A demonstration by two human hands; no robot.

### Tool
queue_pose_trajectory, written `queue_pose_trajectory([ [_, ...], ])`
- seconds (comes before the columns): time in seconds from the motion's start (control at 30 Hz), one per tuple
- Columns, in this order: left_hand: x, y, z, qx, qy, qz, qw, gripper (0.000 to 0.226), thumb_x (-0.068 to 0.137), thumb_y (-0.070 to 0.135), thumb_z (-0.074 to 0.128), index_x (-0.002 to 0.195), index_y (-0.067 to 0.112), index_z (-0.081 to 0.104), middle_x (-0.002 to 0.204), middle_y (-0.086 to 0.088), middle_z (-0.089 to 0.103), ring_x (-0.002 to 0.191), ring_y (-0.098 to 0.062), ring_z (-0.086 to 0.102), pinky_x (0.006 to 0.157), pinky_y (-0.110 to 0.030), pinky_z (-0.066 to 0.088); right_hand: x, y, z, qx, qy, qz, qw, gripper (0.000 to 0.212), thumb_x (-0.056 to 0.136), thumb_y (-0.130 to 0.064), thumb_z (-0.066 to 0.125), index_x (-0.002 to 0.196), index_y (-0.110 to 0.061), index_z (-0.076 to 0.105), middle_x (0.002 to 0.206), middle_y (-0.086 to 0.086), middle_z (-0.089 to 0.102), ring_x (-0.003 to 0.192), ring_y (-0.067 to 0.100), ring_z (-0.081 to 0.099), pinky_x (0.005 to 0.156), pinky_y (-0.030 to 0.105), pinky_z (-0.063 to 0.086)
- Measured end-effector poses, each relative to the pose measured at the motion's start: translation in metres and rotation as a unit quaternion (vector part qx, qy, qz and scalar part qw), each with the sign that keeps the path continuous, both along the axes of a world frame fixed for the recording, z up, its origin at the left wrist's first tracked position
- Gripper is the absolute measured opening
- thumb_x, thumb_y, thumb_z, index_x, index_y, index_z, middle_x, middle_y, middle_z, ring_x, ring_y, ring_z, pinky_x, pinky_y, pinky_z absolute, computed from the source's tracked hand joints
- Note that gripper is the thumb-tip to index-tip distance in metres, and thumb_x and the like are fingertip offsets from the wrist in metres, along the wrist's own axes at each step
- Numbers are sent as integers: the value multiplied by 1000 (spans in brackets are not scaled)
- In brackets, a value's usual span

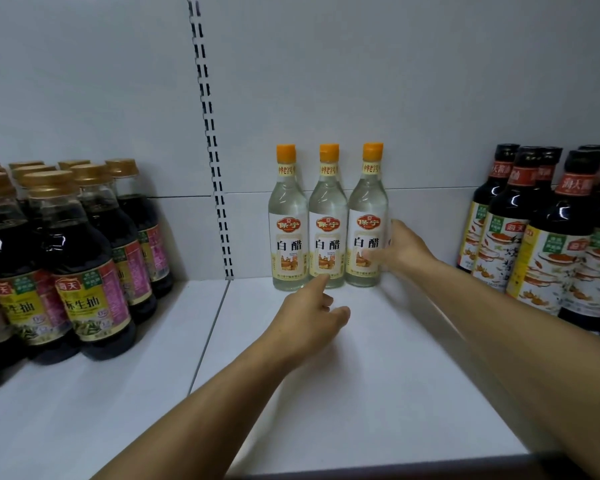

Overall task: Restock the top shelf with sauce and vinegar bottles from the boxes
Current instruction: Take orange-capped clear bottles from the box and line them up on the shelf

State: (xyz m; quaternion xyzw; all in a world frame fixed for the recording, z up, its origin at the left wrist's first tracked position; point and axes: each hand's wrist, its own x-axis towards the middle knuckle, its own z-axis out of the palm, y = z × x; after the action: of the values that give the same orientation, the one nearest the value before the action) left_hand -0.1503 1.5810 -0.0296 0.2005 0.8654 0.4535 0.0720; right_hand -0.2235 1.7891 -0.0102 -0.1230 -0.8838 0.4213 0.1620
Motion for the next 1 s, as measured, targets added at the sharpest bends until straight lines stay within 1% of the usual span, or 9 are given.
queue_pose_trajectory([
  [0.1,10,4,4,5,11,1,1000,64,96,29,57,152,27,25,141,-3,52,124,-18,52,96,-28,43,21,-6,10,60,-3,-28,998,61,88,-25,71,138,-11,38,135,9,52,113,26,55,78,30,41],
  [0.2,23,8,8,12,25,6,1000,64,95,28,57,152,25,27,139,-4,54,122,-18,53,97,-29,45,52,-19,20,63,23,-11,998,62,92,-22,65,145,-13,34,144,11,46,126,28,51,81,30,38],
  [0.37,54,15,12,37,56,25,997,55,94,24,58,146,25,38,131,-5,59,116,-18,57,100,-37,49,115,-39,26,45,91,65,993,39,95,-19,61,132,-17,51,120,-2,59,96,9,49,70,19,40],
  [0.43,70,17,11,51,67,32,996,50,95,24,56,143,27,42,128,-2,60,114,-16,57,99,-37,49,139,-43,24,51,107,82,990,37,96,-20,60,133,-17,52,105,-11,52,85,1,47,58,7,35],
  [0.5,89,20,10,68,77,41,994,46,95,25,55,140,27,45,126,0,61,112,-14,57,98,-36,49,164,-44,20,61,120,94,986,38,97,-22,58,134,-17,52,104,-14,49,77,-3,49,53,3,37],
  [0.57,111,22,8,82,89,55,991,44,96,26,54,140,26,47,122,3,63,109,-12,58,96,-33,49,189,-44,14,71,126,110,983,39,98,-26,56,136,-19,52,110,-13,51,85,-2,50,58,3,37],
  [0.7,152,22,-5,91,127,84,984,50,94,33,56,142,21,48,123,2,66,112,-8,61,100,-35,49,235,-44,-6,99,130,129,978,40,98,-31,52,137,-24,53,134,-4,53,119,7,49,97,21,40],
  [0.77,176,20,-13,93,133,90,983,51,94,36,57,142,21,47,127,3,65,115,-7,60,102,-36,49,260,-46,-17,104,129,137,977,39,99,-33,51,137,-24,54,138,-5,52,127,9,47,107,26,38],
  [1.0,256,6,-48,125,142,47,981,36,98,25,54,134,29,54,121,14,67,110,8,59,94,-19,51,331,-63,-52,75,130,185,971,36,98,-29,53,133,-24,57,130,-10,54,121,3,49,103,20,38],
])
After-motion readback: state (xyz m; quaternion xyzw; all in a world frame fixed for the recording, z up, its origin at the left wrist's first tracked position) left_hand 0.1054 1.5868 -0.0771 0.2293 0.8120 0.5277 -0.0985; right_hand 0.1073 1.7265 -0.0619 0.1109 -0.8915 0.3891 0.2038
